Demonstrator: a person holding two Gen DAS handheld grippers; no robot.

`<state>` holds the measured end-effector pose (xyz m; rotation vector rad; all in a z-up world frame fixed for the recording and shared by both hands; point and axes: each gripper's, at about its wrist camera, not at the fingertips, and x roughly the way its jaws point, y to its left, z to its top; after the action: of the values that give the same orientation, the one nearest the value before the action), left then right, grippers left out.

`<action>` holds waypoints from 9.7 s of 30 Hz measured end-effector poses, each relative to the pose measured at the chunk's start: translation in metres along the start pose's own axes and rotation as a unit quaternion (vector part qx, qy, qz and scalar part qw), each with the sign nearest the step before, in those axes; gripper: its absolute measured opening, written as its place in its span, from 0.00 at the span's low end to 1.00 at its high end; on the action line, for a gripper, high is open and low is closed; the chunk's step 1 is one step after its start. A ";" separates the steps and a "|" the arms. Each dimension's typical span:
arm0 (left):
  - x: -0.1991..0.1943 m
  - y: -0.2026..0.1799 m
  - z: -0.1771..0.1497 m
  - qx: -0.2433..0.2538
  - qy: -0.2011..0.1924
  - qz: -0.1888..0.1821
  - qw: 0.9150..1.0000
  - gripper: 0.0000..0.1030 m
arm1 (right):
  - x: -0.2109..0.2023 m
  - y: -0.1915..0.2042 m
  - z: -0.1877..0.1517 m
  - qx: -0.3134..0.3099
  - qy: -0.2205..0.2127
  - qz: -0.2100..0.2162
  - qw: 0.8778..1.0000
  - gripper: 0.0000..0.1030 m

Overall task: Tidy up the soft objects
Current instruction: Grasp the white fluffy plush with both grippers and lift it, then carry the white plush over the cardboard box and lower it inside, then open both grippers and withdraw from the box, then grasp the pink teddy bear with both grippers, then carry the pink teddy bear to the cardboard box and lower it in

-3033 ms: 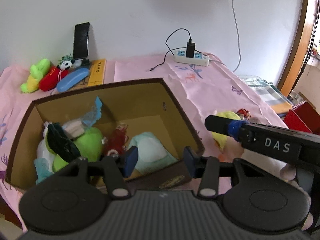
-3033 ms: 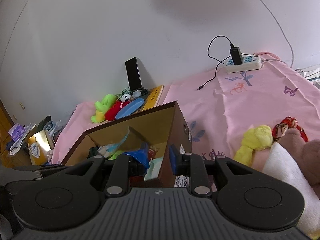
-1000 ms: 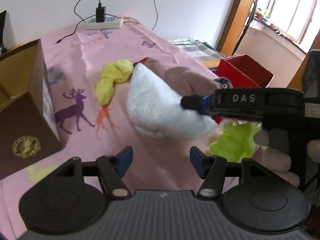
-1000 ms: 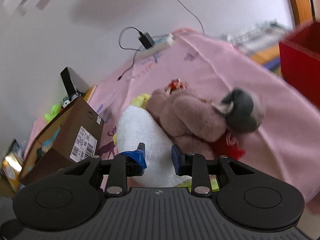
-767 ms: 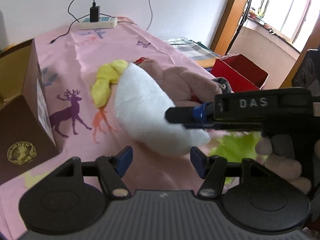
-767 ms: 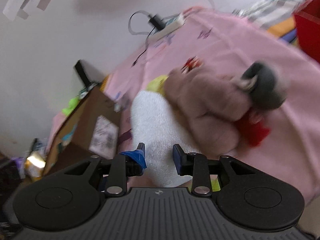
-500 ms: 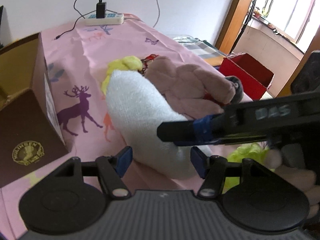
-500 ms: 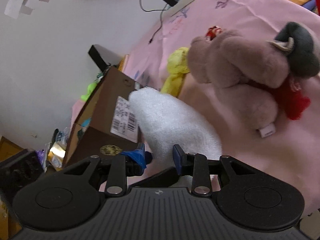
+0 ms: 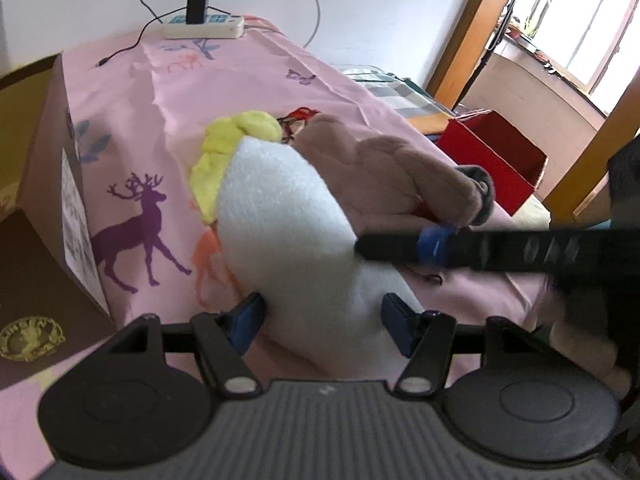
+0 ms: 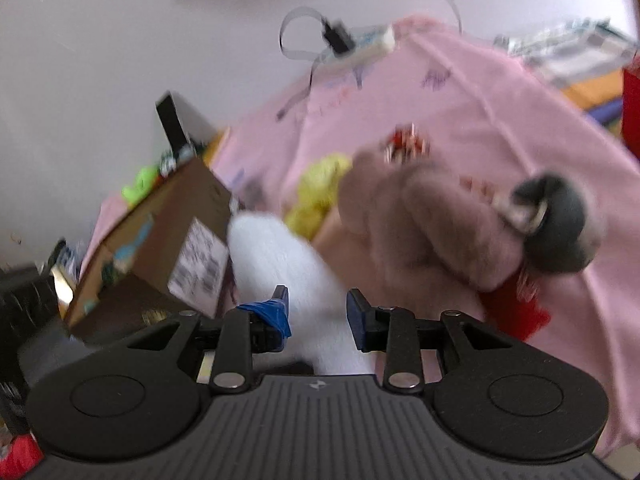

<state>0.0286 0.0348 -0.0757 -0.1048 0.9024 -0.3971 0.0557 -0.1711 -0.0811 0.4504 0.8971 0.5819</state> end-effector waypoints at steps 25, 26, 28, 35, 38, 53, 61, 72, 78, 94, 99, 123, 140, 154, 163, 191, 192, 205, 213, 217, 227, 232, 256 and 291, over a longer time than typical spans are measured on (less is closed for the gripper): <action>-0.068 -0.006 0.040 0.038 -0.117 0.027 0.992 0.42 | -0.025 0.045 0.052 -0.036 -0.002 0.135 0.990 0.11; -0.074 -0.006 0.042 0.039 -0.125 0.027 0.991 0.42 | -0.027 0.049 0.054 -0.039 -0.007 0.140 0.989 0.11; -0.089 -0.003 0.045 0.043 -0.139 0.030 0.989 0.42 | -0.030 0.060 0.060 -0.045 -0.016 0.154 0.987 0.11; -0.147 0.025 0.065 0.060 -0.172 0.065 0.981 0.42 | -0.016 0.108 0.080 -0.051 -0.037 0.219 0.974 0.11; -0.165 0.043 0.071 0.064 -0.171 0.089 0.979 0.42 | 0.001 0.132 0.086 -0.046 -0.033 0.236 0.970 0.10; -0.157 0.157 0.057 0.009 -0.080 0.122 0.989 0.42 | 0.109 0.198 0.077 -0.033 0.073 0.171 0.982 0.10; -0.115 0.189 0.045 -0.027 -0.003 0.107 0.994 0.42 | 0.137 0.209 0.060 -0.082 0.125 0.092 0.985 0.09; -0.098 0.201 0.036 -0.025 0.040 0.145 0.988 0.43 | 0.166 0.224 0.050 -0.105 0.179 0.054 0.977 0.09; -0.093 0.201 0.045 -0.041 0.037 0.152 0.987 0.57 | 0.171 0.226 0.051 -0.128 0.166 0.028 0.977 0.08; -0.132 0.172 0.041 -0.032 -0.017 0.231 0.972 0.72 | 0.126 0.232 0.056 -0.193 0.081 0.004 0.978 0.12; -0.152 0.157 0.037 -0.036 -0.038 0.253 0.966 0.72 | 0.110 0.231 0.054 -0.202 0.056 -0.014 0.978 0.12; -0.151 0.065 0.033 -0.026 -0.064 0.261 0.963 0.72 | 0.028 0.186 0.039 -0.208 -0.021 -0.101 0.973 0.13; -0.102 -0.004 0.028 0.028 -0.051 0.172 0.983 0.72 | -0.003 0.091 0.034 -0.155 -0.011 -0.136 0.978 0.14; -0.033 -0.036 0.024 0.072 -0.032 0.100 0.992 0.71 | -0.044 0.010 0.065 -0.047 -0.055 -0.095 0.993 0.14; 0.002 -0.065 0.027 0.103 -0.019 -0.003 0.994 0.74 | -0.051 -0.025 0.079 -0.053 -0.026 -0.108 0.992 0.14; -0.012 -0.001 0.015 0.018 -0.004 -0.014 1.000 0.81 | 0.014 0.034 0.064 -0.063 0.102 0.061 0.991 0.17; -0.013 0.000 0.014 0.016 -0.004 -0.014 1.000 0.83 | 0.014 0.034 0.066 -0.063 0.103 0.063 0.991 0.17; -0.016 0.009 0.014 0.003 -0.010 -0.039 0.999 0.94 | 0.011 0.000 0.081 -0.051 0.083 0.010 0.995 0.17; 0.012 0.012 0.019 -0.006 0.012 -0.030 0.999 0.94 | 0.039 -0.006 0.069 -0.093 0.143 0.014 0.985 0.17; 0.027 0.010 0.024 -0.005 0.016 -0.015 1.000 0.93 | 0.046 -0.006 0.068 -0.092 0.136 0.027 0.986 0.18; 0.031 0.008 0.024 -0.009 0.009 0.004 1.000 0.77 | 0.046 -0.010 0.068 -0.066 0.142 0.050 0.986 0.20; 0.019 -0.001 0.021 0.012 -0.008 0.010 1.000 0.64 | 0.034 -0.006 0.065 -0.078 0.132 0.049 0.987 0.17; -0.127 0.022 0.057 0.037 -0.168 0.076 0.982 0.56 | -0.001 0.122 0.099 -0.162 0.019 0.118 0.980 0.16; -0.089 0.175 0.067 -0.004 -0.030 0.093 0.995 0.63 | 0.136 0.206 0.086 -0.201 0.118 0.012 0.972 0.16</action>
<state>0.0827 0.2248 -0.0129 -0.0404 0.8459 -0.2162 0.1359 0.0610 0.0072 0.0236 0.9702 0.8299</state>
